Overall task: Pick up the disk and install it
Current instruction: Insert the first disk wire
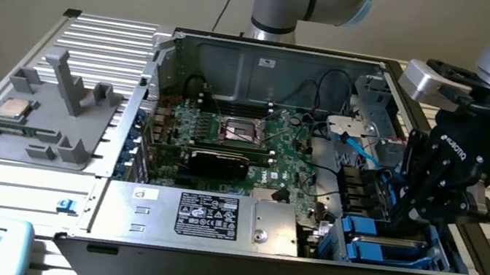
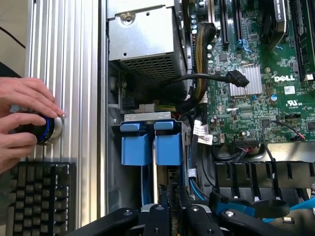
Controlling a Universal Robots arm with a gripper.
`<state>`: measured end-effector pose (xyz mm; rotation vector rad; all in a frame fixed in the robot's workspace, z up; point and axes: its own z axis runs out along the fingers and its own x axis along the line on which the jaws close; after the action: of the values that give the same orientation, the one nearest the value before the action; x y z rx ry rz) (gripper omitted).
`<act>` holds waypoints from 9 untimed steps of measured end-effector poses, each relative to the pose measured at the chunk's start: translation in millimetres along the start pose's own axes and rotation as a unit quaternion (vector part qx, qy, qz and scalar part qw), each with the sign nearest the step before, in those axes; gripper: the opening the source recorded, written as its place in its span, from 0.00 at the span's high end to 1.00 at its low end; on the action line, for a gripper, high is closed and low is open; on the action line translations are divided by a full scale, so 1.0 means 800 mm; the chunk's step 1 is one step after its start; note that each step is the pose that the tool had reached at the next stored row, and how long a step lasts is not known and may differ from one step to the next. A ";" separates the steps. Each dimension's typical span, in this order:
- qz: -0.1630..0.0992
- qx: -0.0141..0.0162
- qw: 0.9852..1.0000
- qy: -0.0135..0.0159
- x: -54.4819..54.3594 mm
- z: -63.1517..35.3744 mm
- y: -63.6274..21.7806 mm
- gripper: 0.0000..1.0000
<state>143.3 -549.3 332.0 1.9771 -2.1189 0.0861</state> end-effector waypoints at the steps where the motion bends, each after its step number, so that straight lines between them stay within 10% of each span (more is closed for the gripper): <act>1: 0.000 0.000 1.000 0.000 0.000 0.000 0.000 0.83; 9: 0.001 0.000 1.000 0.000 -0.001 0.000 0.000 0.83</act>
<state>143.0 -548.2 331.6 1.9749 -2.1208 0.0859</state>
